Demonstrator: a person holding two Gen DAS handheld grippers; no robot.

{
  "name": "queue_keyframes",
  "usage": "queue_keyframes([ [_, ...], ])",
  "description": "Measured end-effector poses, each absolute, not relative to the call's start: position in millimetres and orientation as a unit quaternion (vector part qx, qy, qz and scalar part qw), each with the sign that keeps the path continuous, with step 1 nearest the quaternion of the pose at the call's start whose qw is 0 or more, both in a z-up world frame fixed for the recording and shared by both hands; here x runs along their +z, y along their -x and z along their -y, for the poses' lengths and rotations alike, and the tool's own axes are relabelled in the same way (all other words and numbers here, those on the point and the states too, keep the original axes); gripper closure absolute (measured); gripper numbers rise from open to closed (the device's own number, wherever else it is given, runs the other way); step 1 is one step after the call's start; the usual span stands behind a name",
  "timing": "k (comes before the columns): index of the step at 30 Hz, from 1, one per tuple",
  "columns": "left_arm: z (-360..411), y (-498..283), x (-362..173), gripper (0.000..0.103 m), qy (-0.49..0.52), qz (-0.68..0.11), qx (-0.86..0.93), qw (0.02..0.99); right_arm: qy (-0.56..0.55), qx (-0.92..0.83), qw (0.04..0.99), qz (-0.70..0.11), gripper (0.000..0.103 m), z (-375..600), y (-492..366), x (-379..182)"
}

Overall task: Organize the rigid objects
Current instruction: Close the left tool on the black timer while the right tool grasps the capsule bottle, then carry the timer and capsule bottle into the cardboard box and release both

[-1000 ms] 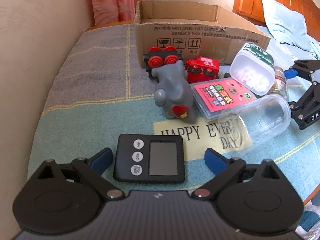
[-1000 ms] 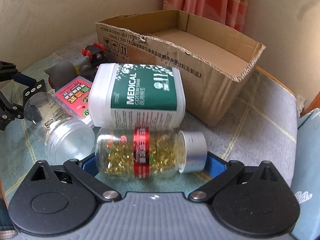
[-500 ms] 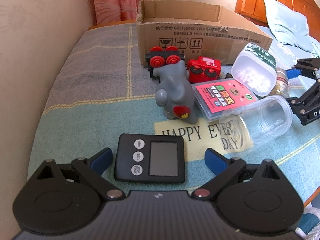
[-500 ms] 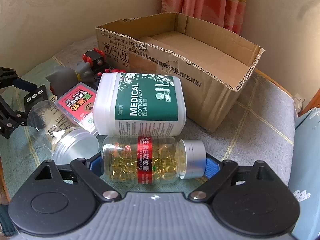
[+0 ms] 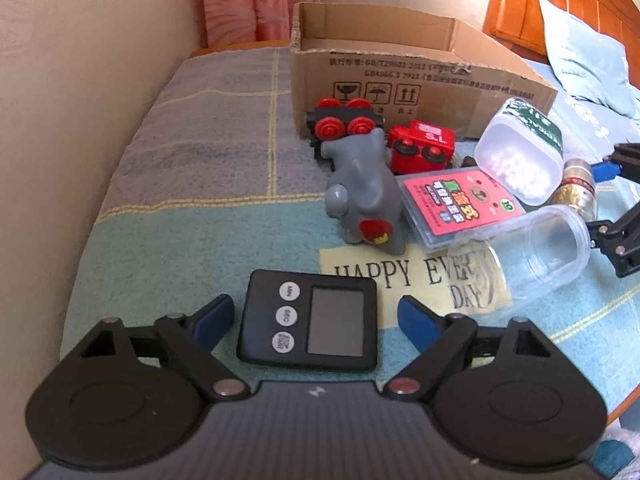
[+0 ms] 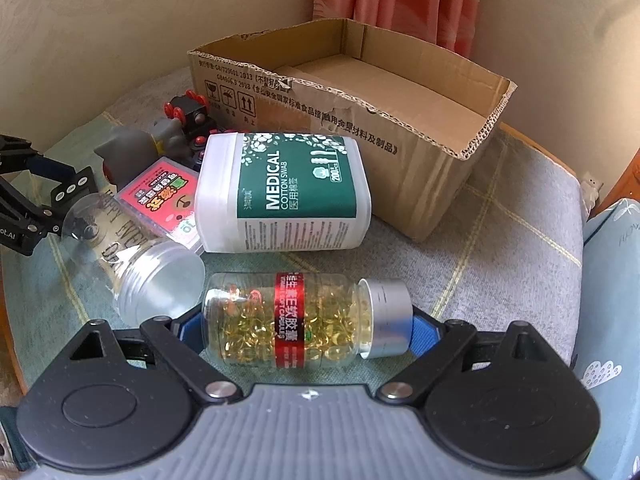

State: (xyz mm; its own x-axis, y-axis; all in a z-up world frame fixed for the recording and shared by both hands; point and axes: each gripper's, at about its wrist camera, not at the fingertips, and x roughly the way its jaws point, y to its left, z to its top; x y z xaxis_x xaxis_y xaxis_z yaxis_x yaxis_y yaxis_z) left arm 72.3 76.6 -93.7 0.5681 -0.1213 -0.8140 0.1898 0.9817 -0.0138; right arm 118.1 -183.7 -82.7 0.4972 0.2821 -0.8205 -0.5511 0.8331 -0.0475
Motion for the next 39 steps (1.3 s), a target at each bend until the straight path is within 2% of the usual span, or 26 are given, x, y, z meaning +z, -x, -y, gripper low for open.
queue_keyframes([
  [5,-77.0,-75.7,-90.7,0.026,-0.054,-0.459,-0.114,0.880,0.155,0.245,0.850,-0.439,0.007,182.6,-120.0,-82.9],
  [12,-77.4,-79.4,-88.8,0.028,-0.072,-0.473,-0.140,0.867,0.144,0.242,0.851,-0.444,0.007,183.3,-121.3,-81.7],
  [13,-77.7,-79.4,-88.0,0.034,-0.073,-0.473,-0.143,0.866,0.143,0.239,0.852,-0.444,0.007,183.1,-121.2,-81.3],
  [29,-74.7,-79.7,-53.4,0.034,-0.092,-0.472,-0.154,0.863,0.150,0.209,0.854,-0.453,0.007,187.9,-118.6,-53.0],
  [39,-54.3,-105.1,9.2,0.034,-0.073,-0.401,-0.185,0.894,0.149,0.217,0.871,-0.414,0.007,199.1,-112.7,-4.0],
])
